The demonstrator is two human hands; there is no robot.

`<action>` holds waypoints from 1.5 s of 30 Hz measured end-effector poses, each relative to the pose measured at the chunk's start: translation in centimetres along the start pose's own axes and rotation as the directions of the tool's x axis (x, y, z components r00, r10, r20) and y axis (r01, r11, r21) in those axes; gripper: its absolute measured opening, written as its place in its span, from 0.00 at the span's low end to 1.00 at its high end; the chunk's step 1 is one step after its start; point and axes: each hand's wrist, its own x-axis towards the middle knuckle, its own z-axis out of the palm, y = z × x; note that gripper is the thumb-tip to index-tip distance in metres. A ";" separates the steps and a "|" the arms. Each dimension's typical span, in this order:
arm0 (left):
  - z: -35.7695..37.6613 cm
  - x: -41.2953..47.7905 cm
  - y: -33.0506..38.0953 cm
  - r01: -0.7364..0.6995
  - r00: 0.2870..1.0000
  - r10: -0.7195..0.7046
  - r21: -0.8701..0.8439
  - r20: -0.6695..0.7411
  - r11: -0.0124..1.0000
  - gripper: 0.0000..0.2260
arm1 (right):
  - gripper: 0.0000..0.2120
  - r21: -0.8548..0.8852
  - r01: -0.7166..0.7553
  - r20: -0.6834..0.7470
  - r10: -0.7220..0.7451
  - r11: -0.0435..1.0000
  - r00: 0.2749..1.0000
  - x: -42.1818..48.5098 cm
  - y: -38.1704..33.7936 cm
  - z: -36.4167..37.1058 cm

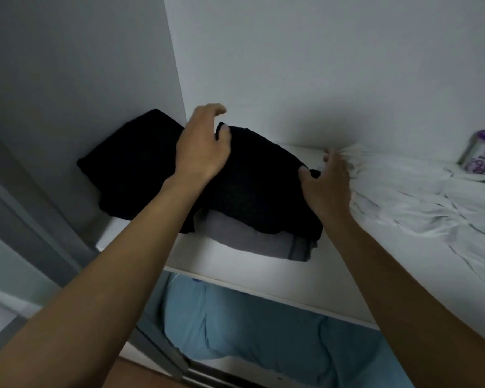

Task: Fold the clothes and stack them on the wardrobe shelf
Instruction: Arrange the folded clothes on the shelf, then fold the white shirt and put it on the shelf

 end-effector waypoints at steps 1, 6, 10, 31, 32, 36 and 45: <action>0.6 0.0 0.9 -0.091 0.990 0.089 0.012 0.113 0.996 0.18 | 0.28 -0.033 0.058 0.013 -0.058 0.998 0.998 -0.1 -0.8 0.5; 3.7 -1.7 -1.4 0.062 0.782 -0.114 0.105 0.612 0.992 0.23 | 0.26 -0.283 0.098 0.314 -0.004 0.954 0.950 -2.4 -1.3 5.0; 4.7 -0.3 -2.6 0.168 0.748 -0.195 0.104 0.635 0.980 0.25 | 0.25 -0.385 0.115 0.341 0.025 0.915 0.940 -0.7 -1.4 6.2; 7.7 -6.7 11.2 -0.076 0.767 0.201 -0.225 0.609 0.971 0.13 | 0.12 -0.063 -0.025 0.012 0.026 0.998 1.000 -1.5 6.6 -13.8; 8.9 -7.2 11.9 -0.044 0.747 0.179 -0.221 0.640 0.974 0.12 | 0.12 -0.115 -0.039 0.018 0.041 0.993 0.999 -1.4 7.8 -15.0; 13.3 -9.2 15.0 0.051 0.682 0.124 -0.216 0.721 0.975 0.06 | 0.21 -0.328 -0.198 0.047 0.226 0.923 0.973 -0.9 13.8 -20.3; 18.5 -12.0 23.3 0.553 0.397 -0.202 -0.058 0.895 0.831 0.09 | 0.05 -0.515 -0.253 -0.082 0.247 0.819 0.966 -0.6 23.9 -25.4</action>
